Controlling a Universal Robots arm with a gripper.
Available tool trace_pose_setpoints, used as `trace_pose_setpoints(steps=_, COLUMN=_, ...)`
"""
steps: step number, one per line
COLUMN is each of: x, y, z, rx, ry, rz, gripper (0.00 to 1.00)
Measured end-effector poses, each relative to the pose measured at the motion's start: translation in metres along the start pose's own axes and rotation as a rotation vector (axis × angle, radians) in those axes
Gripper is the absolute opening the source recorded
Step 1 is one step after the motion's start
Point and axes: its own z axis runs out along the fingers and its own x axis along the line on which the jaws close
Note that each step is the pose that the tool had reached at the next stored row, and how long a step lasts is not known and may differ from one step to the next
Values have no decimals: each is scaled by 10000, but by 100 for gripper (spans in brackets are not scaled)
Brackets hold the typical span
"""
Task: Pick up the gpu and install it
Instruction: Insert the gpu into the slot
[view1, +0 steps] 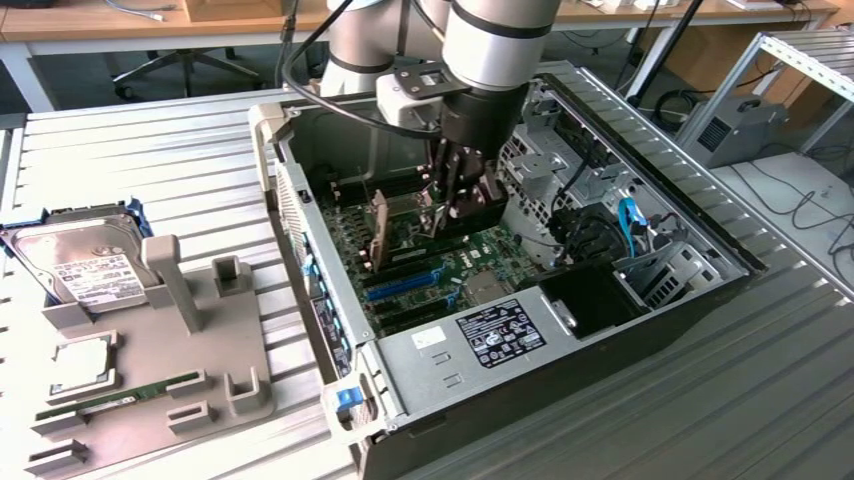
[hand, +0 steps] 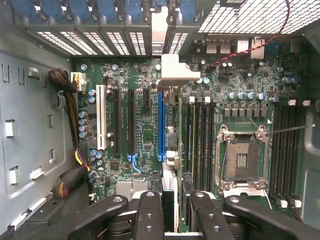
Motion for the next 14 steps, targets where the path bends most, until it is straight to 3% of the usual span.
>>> trace_pose_setpoints(steps=14, x=0, y=45, z=2, rx=0, ry=0, rz=0, gripper=26)
